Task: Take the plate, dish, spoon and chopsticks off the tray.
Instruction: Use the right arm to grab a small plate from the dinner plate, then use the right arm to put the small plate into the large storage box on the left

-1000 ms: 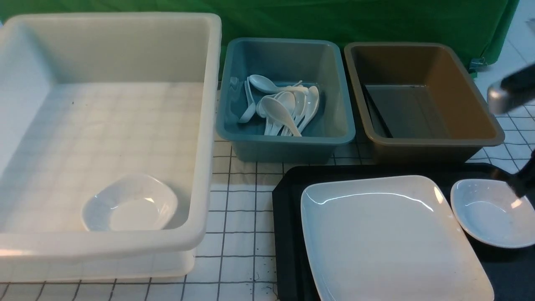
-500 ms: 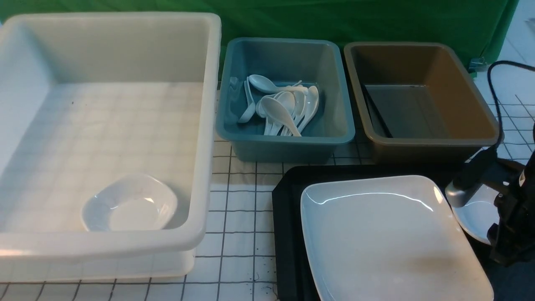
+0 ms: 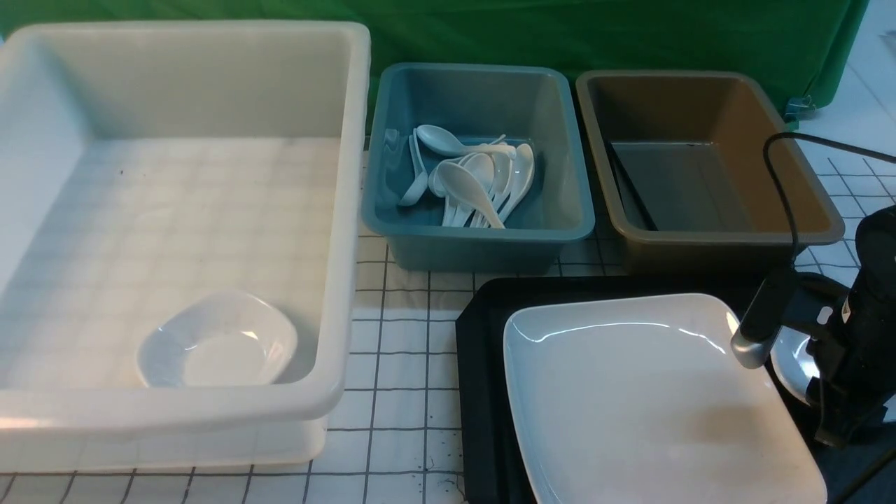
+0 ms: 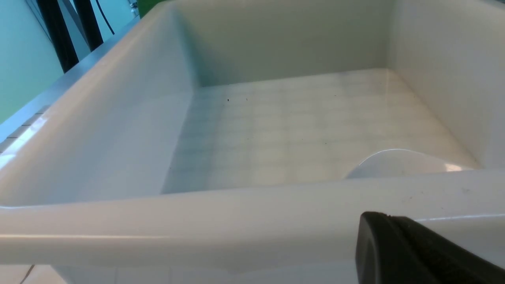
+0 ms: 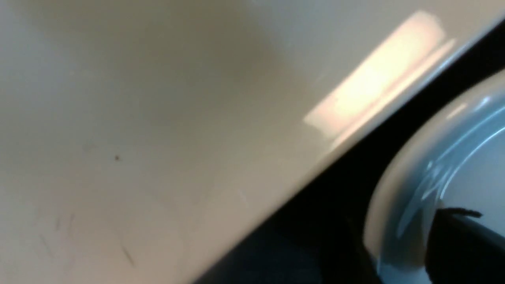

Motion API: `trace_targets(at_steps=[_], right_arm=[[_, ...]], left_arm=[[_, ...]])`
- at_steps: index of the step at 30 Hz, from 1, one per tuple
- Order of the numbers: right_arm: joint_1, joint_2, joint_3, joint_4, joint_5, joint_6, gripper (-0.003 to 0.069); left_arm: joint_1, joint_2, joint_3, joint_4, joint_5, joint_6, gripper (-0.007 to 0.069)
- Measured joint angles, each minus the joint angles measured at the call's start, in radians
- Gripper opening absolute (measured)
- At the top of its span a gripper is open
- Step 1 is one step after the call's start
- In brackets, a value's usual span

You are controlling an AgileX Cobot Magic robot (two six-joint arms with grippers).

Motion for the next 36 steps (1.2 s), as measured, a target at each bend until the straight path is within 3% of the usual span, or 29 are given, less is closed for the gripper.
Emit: trace_targets(at_steps=[4,9,19,24,27,31,36], right_arm=[[0.000,0.000,0.000,-0.001,-0.005,0.000,0.0349],[0.009,-0.003,-0.005,-0.004,-0.011,0.019,0.0230],[0.009,-0.042,-0.007,-0.001,0.080,0.047,0.0210],[0.013,-0.188,-0.007,0.009,0.117,0.065,0.0082],[0.030,-0.262,-0.007,0.024,0.146,0.081,0.0076],[0.102,-0.418,-0.066,0.108,0.192,0.097,0.0076],[0.288,-0.515,-0.233,0.277,0.195,0.082,0.0076]], left_arm=[[0.000,0.000,0.000,0.000,0.000,0.000,0.0021],[0.000,0.000,0.000,0.000,0.000,0.000,0.0021],[0.000,0.000,0.000,0.000,0.000,0.000,0.0021],[0.000,0.000,0.000,0.000,0.000,0.000,0.0021],[0.000,0.000,0.000,0.000,0.000,0.000,0.0021],[0.000,0.000,0.000,0.000,0.000,0.000,0.0021],[0.000,0.000,0.000,0.000,0.000,0.000,0.0021]])
